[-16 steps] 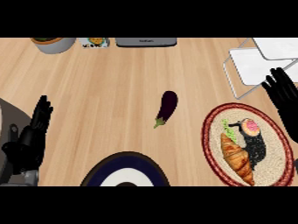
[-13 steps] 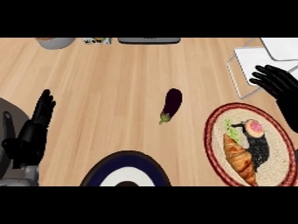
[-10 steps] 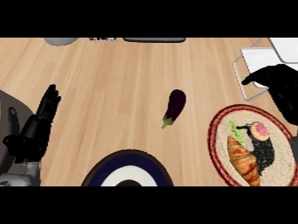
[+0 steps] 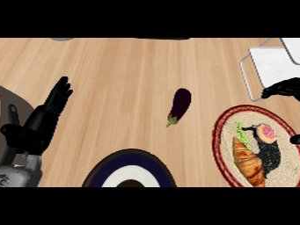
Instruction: Pick the cupcake from the placemat and place it in the tiered shelf
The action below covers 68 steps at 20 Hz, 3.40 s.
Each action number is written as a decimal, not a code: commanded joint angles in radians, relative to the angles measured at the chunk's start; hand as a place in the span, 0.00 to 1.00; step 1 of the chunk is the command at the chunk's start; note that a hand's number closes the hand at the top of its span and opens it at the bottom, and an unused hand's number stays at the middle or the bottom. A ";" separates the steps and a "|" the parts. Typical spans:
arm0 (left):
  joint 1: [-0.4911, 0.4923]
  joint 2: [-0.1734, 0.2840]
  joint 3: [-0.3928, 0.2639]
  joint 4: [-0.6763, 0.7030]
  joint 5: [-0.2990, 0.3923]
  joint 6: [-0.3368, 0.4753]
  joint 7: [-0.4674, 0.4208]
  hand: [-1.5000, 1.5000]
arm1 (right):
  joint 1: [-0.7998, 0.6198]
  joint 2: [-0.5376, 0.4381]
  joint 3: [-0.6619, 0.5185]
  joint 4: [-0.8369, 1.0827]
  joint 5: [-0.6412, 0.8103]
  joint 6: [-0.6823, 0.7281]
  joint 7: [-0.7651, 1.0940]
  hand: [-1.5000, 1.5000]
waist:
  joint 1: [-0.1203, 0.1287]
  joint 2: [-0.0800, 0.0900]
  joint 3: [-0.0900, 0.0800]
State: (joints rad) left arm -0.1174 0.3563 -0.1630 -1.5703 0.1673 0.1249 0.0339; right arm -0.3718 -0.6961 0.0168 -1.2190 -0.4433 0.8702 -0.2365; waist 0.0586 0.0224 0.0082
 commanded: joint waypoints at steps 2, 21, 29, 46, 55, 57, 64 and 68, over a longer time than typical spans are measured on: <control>0.006 0.029 0.020 -0.034 0.033 -0.035 0.035 0.50 | -0.014 -0.073 -0.006 0.113 0.092 0.266 -0.207 0.00 | 0.001 -0.003 0.001; 0.023 0.030 0.031 -0.078 0.028 -0.036 0.083 0.50 | -0.072 -0.317 0.194 -0.024 0.539 0.043 -0.540 0.00 | -0.011 -0.012 -0.003; 0.034 0.006 0.014 -0.096 -0.021 -0.003 0.111 0.50 | -0.111 -0.253 0.390 0.062 0.793 -0.282 -0.673 0.00 | -0.021 -0.015 -0.006; 0.107 -0.009 0.075 -0.080 -0.020 -0.075 0.045 0.50 | -0.185 -0.205 0.573 0.126 1.020 -0.378 -0.650 0.00 | -0.050 -0.023 -0.009; 0.030 -0.030 0.109 -0.136 -0.036 -0.083 0.174 0.50 | -0.230 -0.101 0.509 0.293 1.216 -0.534 -0.609 0.00 | -0.046 -0.021 -0.008; 0.075 -0.029 0.131 -0.123 -0.047 -0.093 0.129 0.50 | -0.193 -0.099 0.510 0.283 1.265 -0.559 -0.598 0.00 | -0.049 -0.022 -0.008; 0.072 -0.071 0.127 -0.113 -0.073 -0.107 0.135 0.50 | -0.190 -0.050 0.472 0.299 1.328 -0.507 -0.609 0.00 | -0.053 -0.023 -0.008; 0.009 -0.079 0.147 -0.116 -0.052 -0.119 0.190 0.50 | -0.203 -0.001 0.478 0.438 1.409 -0.600 -0.656 0.00 | -0.050 -0.021 -0.008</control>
State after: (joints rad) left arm -0.0801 0.2909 -0.0241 -1.6846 0.1089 0.0146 0.1832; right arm -0.5719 -0.7365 0.5005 -0.8474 0.9087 0.2813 -0.8438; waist 0.0085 0.0013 0.0001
